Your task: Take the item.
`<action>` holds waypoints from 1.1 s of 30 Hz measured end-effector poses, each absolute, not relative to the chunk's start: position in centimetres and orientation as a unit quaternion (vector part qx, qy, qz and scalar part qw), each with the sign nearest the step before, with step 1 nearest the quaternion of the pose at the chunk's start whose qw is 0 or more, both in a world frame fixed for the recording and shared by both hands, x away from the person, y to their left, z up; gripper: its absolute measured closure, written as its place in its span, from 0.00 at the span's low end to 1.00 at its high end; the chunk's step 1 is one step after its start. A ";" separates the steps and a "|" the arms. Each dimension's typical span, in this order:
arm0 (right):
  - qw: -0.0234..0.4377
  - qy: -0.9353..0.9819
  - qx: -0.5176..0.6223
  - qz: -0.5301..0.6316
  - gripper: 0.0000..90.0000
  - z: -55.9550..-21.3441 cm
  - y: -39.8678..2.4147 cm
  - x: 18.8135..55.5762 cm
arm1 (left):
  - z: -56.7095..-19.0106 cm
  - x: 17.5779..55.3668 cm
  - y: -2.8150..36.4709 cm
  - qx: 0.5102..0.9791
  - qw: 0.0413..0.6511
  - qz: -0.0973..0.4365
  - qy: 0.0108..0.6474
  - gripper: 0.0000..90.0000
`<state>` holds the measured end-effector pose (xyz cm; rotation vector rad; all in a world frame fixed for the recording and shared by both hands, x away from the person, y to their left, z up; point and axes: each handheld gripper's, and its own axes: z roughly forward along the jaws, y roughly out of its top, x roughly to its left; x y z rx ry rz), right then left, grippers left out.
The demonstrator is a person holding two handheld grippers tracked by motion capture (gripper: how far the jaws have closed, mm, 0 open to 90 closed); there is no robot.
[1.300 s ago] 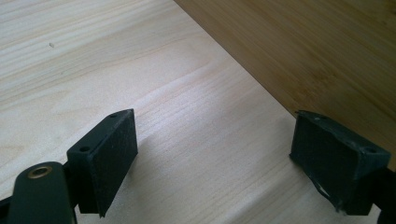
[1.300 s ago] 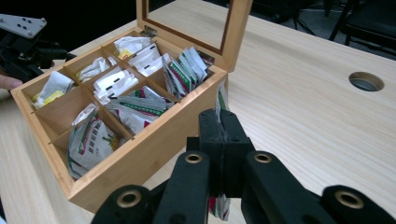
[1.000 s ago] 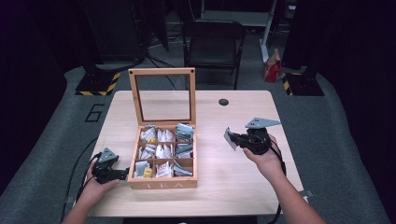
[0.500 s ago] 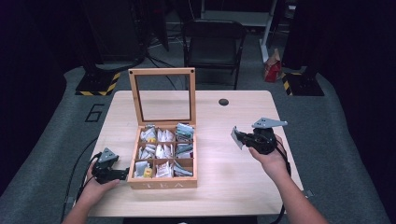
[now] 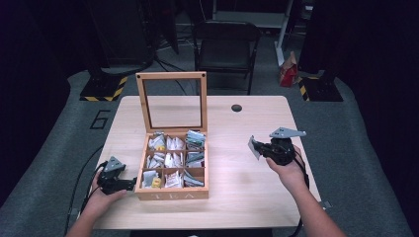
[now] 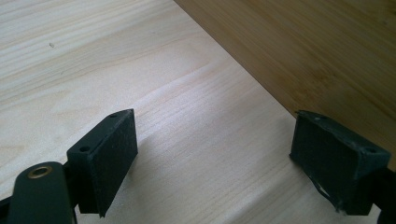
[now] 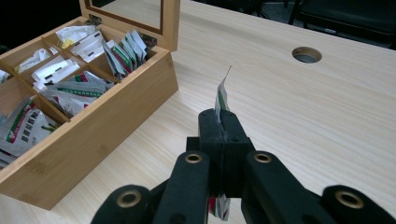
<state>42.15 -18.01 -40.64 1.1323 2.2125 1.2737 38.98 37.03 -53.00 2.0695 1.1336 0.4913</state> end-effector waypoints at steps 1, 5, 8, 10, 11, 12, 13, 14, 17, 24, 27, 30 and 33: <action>0.174 0.780 0.400 0.448 1.00 -40.8 -18.1 42.2 | -53.0 39.0 37.0 0.802 0.357 0.190 0.439 0.16; 0.171 0.780 0.405 0.445 1.00 -41.4 -18.2 42.2 | -53.0 39.0 37.0 0.802 0.358 0.190 0.439 0.16; 0.171 0.779 0.407 0.445 1.00 -41.8 -18.4 42.1 | -53.0 39.0 37.0 0.802 0.357 0.190 0.439 0.16; 0.170 0.779 0.409 0.444 1.00 -42.1 -18.5 42.1 | -53.0 39.0 37.0 0.802 0.357 0.190 0.439 0.16; 0.170 0.779 0.410 0.443 1.00 -42.2 -18.5 42.1 | -53.0 39.0 37.0 0.802 0.357 0.190 0.439 0.16; 0.169 0.780 0.409 0.443 1.00 -42.3 -18.5 42.1 | -53.0 39.0 37.0 0.802 0.357 0.190 0.439 0.16; 0.170 0.781 0.408 0.442 1.00 -42.5 -18.5 42.0 | -53.0 39.0 37.0 0.802 0.358 0.190 0.439 0.16; 0.171 0.781 0.408 0.440 1.00 -42.6 -18.5 42.0 | -53.0 39.0 37.0 0.802 0.357 0.190 0.439 0.16; 0.174 0.781 0.409 0.438 1.00 -43.0 -18.6 41.9 | -53.0 39.0 37.0 0.802 0.357 0.190 0.439 0.16; 0.171 0.784 0.411 0.432 1.00 -44.2 -18.8 41.7 | -53.0 39.0 37.0 0.802 0.357 0.190 0.439 0.16; 0.168 0.785 0.414 0.429 1.00 -44.7 -18.8 41.6 | -53.0 39.0 37.0 0.802 0.357 0.190 0.439 0.16; 0.169 0.785 0.415 0.427 1.00 -45.2 -18.9 41.6 | -53.0 39.0 37.1 0.803 0.356 0.191 0.437 0.16; 0.167 0.784 0.418 0.427 1.00 -45.6 -18.9 41.6 | -53.0 39.0 37.0 0.802 0.358 0.190 0.439 0.16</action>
